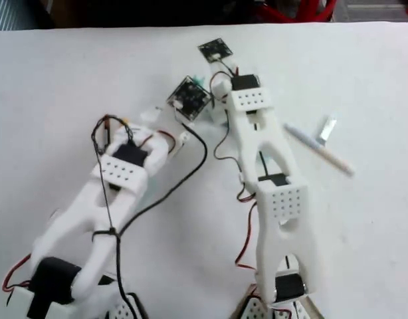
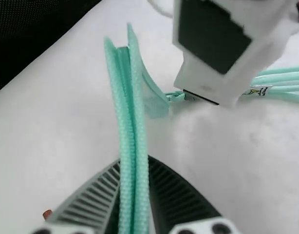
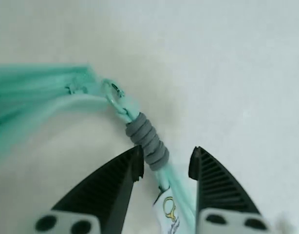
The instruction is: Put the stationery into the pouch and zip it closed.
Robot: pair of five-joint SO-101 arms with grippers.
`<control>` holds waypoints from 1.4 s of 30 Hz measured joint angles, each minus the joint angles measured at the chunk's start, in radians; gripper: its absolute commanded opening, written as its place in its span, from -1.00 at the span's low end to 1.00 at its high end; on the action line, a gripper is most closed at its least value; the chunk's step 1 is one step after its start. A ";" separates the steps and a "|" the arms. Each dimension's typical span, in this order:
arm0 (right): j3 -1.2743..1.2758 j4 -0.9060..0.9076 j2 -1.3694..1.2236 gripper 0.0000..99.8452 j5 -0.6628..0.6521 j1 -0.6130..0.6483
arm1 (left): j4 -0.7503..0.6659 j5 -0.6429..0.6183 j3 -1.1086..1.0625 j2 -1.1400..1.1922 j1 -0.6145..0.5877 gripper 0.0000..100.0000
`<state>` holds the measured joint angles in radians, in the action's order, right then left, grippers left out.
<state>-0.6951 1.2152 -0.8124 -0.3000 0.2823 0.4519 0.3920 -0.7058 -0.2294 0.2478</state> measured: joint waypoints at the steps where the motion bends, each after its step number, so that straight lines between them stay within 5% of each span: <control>1: 0.000 -0.011 0.000 -0.69 0.000 -0.002 | -0.002 0.000 0.006 0.009 0.000 -0.96; 15: -0.087 -0.081 -0.176 -0.78 -0.075 0.035 | -0.003 0.002 0.014 0.032 -0.006 -0.95; 19: -0.152 -0.074 -0.221 -0.97 -0.086 0.034 | -0.003 0.002 0.014 0.032 -0.006 -0.95; 35: -0.848 0.373 -0.235 -0.96 -0.028 -0.068 | -0.025 0.000 0.011 0.032 -0.002 -0.95; 42: -0.887 0.391 -0.126 -0.96 0.002 -0.058 | -0.026 0.000 0.012 0.032 -0.002 -0.95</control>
<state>-1.5819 1.6065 -0.9383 -0.2984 0.2240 0.4258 0.3920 -0.6935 -0.1972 0.2463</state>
